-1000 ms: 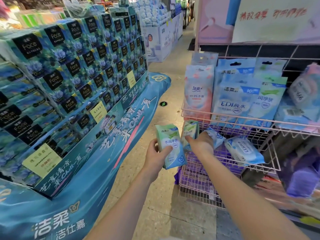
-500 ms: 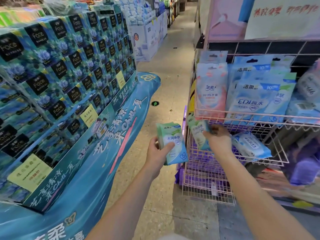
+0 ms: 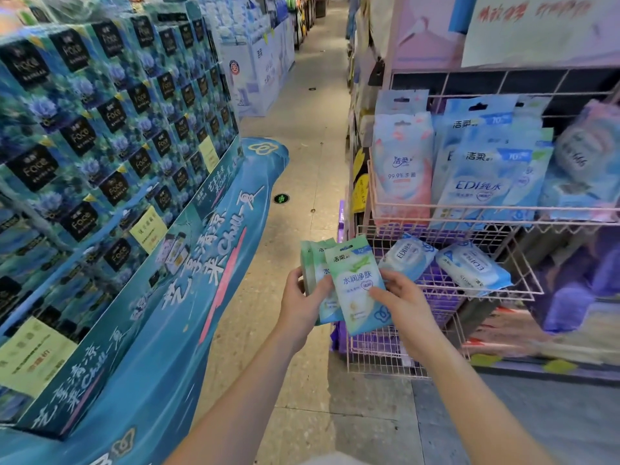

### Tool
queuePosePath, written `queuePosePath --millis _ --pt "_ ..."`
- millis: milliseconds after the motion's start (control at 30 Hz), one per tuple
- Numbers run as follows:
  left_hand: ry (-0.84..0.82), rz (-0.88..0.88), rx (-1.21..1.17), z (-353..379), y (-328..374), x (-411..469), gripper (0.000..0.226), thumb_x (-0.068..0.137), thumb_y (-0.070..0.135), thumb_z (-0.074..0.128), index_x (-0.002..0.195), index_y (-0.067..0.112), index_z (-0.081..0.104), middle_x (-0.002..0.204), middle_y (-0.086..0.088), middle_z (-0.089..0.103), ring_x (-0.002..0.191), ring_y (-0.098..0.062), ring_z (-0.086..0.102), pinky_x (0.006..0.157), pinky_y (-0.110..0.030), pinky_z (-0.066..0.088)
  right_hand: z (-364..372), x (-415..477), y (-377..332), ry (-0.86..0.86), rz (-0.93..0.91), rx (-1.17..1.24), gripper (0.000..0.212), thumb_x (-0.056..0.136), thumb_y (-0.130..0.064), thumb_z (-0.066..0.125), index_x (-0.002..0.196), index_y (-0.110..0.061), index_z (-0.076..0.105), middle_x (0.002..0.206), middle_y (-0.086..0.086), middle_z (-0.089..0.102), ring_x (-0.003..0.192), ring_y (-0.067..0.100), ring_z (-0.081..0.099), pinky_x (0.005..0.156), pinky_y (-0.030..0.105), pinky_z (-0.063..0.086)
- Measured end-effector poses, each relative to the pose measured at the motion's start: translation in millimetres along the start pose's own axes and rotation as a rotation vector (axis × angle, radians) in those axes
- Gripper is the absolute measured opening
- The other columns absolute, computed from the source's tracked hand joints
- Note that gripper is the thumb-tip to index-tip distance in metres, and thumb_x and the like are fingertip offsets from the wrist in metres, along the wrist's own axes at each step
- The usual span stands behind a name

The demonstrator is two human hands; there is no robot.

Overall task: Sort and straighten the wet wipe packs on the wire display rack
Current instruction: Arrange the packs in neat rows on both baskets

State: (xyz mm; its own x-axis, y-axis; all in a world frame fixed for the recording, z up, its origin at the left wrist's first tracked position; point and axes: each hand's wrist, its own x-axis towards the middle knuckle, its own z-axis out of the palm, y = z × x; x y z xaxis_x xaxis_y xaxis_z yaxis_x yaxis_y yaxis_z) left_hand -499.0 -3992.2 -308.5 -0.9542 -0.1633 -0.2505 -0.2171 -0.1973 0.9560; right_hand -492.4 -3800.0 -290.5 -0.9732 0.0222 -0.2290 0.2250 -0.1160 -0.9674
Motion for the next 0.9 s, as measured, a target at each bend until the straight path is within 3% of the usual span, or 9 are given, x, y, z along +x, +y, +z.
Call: queuePosePath --millis 233,300,367,467,567,667,767,833,900 --pt "0.023 0.125 0.053 2 5 -16 0.039 0.095 0.034 0.075 0.128 0.025 0.055 0.118 0.002 0.075 0.097 -0.008 0.077 0.069 -0.025 0.063 23 -13 6 -0.094 0.016 0.136 0.031 0.094 -0.011 0.069 0.125 -0.015 0.064 0.118 0.008 0.076 0.108 0.030 0.072 0.097 0.059 0.054" --pt "0.046 0.201 0.090 6 10 -21 0.038 0.097 0.035 0.072 0.129 0.022 0.054 0.119 0.003 0.073 0.099 -0.005 0.075 0.071 -0.022 0.061 24 -18 1 -0.129 0.015 0.193 0.031 0.095 -0.013 0.067 0.125 -0.021 0.064 0.121 0.007 0.074 0.108 0.027 0.073 0.091 0.053 0.059" --pt "0.057 0.283 0.085 13 17 -29 0.038 0.099 0.041 0.067 0.127 0.019 0.054 0.117 0.005 0.073 0.102 -0.006 0.074 0.073 -0.022 0.061 25 -28 -6 -0.206 -0.009 0.210 0.030 0.099 -0.018 0.064 0.126 -0.031 0.063 0.127 0.004 0.072 0.111 0.023 0.072 0.082 0.038 0.062" --pt "0.014 0.362 0.062 27 29 -46 0.050 0.094 0.059 0.054 0.125 0.020 0.053 0.119 0.005 0.073 0.110 -0.017 0.073 0.084 -0.037 0.062 22 -44 -22 -0.279 -0.105 0.156 0.037 0.101 -0.027 0.057 0.133 -0.045 0.056 0.136 -0.007 0.067 0.123 0.015 0.065 0.092 0.028 0.057" --pt "-0.081 0.411 0.095 43 46 -58 0.059 0.086 0.058 0.066 0.131 0.025 0.049 0.125 0.010 0.069 0.117 -0.017 0.069 0.094 -0.047 0.059 11 -55 -41 -0.266 -0.195 0.120 0.042 0.100 -0.032 0.057 0.135 -0.054 0.051 0.141 -0.010 0.063 0.129 0.012 0.060 0.100 0.025 0.052" --pt "-0.173 0.506 0.198 63 65 -69 0.073 0.080 0.053 0.075 0.138 0.023 0.041 0.126 0.025 0.062 0.123 -0.007 0.065 0.097 -0.034 0.058 -7 -62 -57 -0.260 -0.226 0.154 0.042 0.099 -0.033 0.056 0.132 -0.059 0.053 0.142 -0.012 0.062 0.131 0.011 0.059 0.101 0.026 0.052" --pt "-0.243 0.603 0.239 88 78 -78 0.081 0.082 0.044 0.071 0.144 0.012 0.030 0.135 0.017 0.054 0.128 0.000 0.057 0.099 -0.020 0.050 -34 -66 -73 -0.248 -0.217 0.212 0.054 0.095 -0.033 0.059 0.143 -0.054 0.046 0.148 -0.012 0.057 0.136 0.013 0.055 0.109 0.038 0.047" --pt "-0.274 0.660 0.225 106 87 -81 0.080 0.083 0.039 0.067 0.143 0.006 0.026 0.140 0.012 0.049 0.130 0.000 0.054 0.102 -0.019 0.047 -53 -68 -87 -0.289 -0.249 0.202 0.056 0.093 -0.033 0.060 0.146 -0.045 0.046 0.149 -0.006 0.056 0.136 0.017 0.054 0.109 0.043 0.045" --pt "-0.313 0.719 0.214 126 97 -82 0.074 0.084 0.036 0.066 0.139 0.008 0.026 0.137 0.026 0.050 0.129 0.001 0.053 0.102 -0.021 0.048 -75 -69 -106 -0.287 -0.293 0.169 0.055 0.090 -0.032 0.061 0.143 -0.039 0.050 0.146 -0.001 0.059 0.136 0.022 0.055 0.106 0.044 0.049"
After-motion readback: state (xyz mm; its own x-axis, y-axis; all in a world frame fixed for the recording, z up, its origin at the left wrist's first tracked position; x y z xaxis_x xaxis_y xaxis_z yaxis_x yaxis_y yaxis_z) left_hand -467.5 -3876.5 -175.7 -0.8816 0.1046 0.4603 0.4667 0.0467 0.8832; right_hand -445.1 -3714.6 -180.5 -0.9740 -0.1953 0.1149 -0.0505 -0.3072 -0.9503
